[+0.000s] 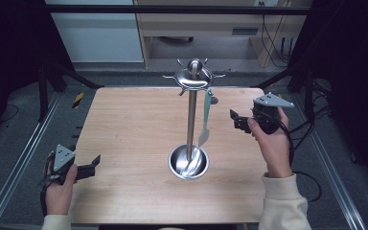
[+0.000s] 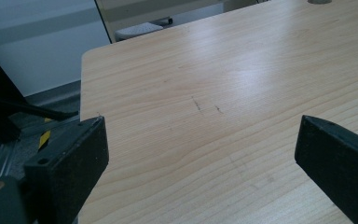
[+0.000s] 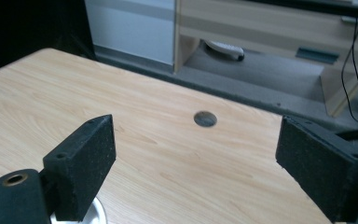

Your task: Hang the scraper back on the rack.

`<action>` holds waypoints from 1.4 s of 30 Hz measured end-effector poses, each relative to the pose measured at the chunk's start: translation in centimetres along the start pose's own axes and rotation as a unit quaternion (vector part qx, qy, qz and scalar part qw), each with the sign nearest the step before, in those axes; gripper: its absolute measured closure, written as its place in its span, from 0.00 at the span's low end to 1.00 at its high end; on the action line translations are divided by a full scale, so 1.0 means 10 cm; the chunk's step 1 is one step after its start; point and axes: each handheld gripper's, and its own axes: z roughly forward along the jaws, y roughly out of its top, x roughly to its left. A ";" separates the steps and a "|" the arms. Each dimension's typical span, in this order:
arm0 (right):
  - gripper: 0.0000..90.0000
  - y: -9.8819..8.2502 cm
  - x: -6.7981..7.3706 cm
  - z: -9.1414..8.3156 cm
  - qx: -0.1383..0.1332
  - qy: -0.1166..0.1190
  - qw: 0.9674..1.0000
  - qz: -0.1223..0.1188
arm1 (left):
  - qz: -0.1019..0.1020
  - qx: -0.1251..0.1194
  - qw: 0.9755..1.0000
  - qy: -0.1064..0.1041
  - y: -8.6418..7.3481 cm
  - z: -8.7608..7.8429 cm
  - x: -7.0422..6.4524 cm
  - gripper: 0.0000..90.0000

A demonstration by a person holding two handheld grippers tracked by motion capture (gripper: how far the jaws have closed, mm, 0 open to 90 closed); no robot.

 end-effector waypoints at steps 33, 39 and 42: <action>0.16 -0.81 -0.11 0.49 0.073 -0.015 0.997 0.012 | 0.021 0.025 0.999 -0.018 -0.02 0.09 -0.07 0.03; 0.16 -0.95 -0.15 0.54 0.081 -0.018 0.997 0.002 | 0.018 0.025 0.999 -0.018 -0.02 0.10 -0.07 0.03; 0.16 -1.02 -0.18 0.56 0.083 -0.015 0.996 0.006 | 0.018 0.026 0.999 -0.018 -0.02 0.10 -0.08 0.03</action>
